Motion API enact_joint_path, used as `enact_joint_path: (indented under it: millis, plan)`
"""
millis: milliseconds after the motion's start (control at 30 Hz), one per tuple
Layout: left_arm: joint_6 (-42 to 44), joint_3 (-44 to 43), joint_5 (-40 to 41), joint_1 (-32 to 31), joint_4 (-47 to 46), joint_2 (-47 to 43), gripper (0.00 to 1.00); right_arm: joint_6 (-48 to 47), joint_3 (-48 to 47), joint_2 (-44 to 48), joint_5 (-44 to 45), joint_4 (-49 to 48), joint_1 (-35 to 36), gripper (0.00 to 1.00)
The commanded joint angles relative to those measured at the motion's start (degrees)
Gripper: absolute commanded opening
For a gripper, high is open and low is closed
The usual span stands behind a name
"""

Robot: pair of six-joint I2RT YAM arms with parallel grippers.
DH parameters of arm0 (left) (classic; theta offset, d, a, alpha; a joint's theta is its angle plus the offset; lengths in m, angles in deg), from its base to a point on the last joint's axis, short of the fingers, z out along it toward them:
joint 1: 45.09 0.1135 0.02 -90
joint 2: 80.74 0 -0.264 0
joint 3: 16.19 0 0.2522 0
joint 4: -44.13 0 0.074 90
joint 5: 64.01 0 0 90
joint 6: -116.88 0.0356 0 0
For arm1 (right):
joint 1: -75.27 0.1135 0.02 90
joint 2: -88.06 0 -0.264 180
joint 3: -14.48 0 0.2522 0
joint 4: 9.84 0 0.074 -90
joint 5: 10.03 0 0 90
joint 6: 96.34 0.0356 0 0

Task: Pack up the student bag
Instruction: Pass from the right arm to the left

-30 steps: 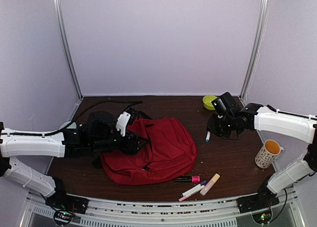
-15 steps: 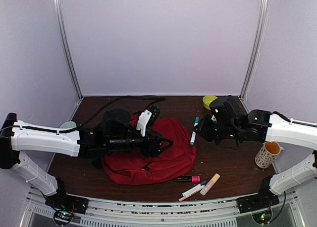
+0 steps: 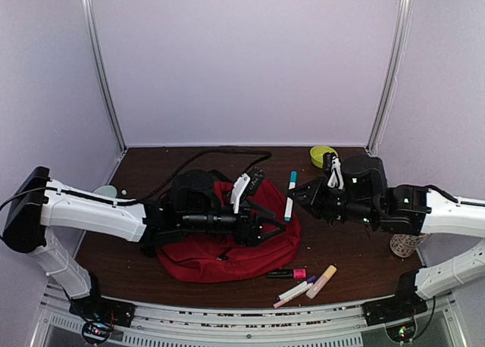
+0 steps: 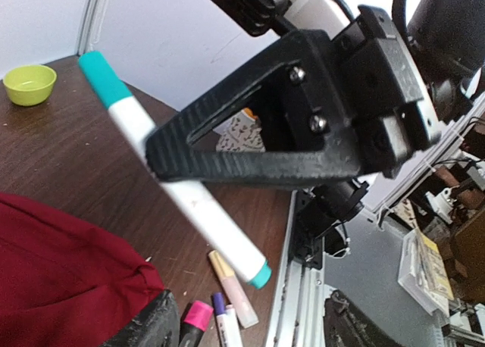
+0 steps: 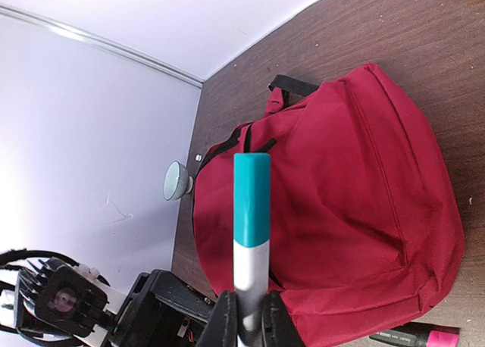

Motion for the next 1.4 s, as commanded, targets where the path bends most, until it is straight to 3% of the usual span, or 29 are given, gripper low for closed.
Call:
enact_joint_path:
  millis: [0, 233, 500, 700, 1033, 1200, 1367]
  plan:
    - [-6.21, -0.60, -6.20, -0.22, -14.13, 2.06, 0.66, -5.00, 2.89, 2.19, -1.28, -9.95, 0.98, 0.00]
    - [-14.88, -0.10, -11.67, -0.22, -28.24, 5.10, 0.53, -8.45, 10.10, 5.89, -4.39, -24.70, 1.68, 0.00]
    - [-15.80, -1.44, -10.57, -0.22, -25.89, 6.43, 0.46, -10.51, 13.55, 9.11, -6.49, -31.53, 2.05, 0.00]
    - [-15.83, -2.70, -10.65, -0.22, -25.72, 6.87, 0.34, -10.53, 14.04, 8.73, -8.71, -33.40, 2.47, 0.00]
    - [-15.86, -3.36, -9.63, -0.22, -25.59, 6.64, 0.22, -12.00, 15.97, 10.29, -8.92, -34.65, 2.64, 0.00]
    - [-15.49, -3.67, -9.22, -0.20, -24.51, 6.62, 0.08, -11.67, 17.86, 11.53, -8.07, -37.33, 2.66, 0.00]
    - [-14.48, -3.55, -8.61, -0.22, -21.87, 5.70, 0.04, -12.13, 19.49, 12.92, -7.45, -38.63, 2.68, 0.00]
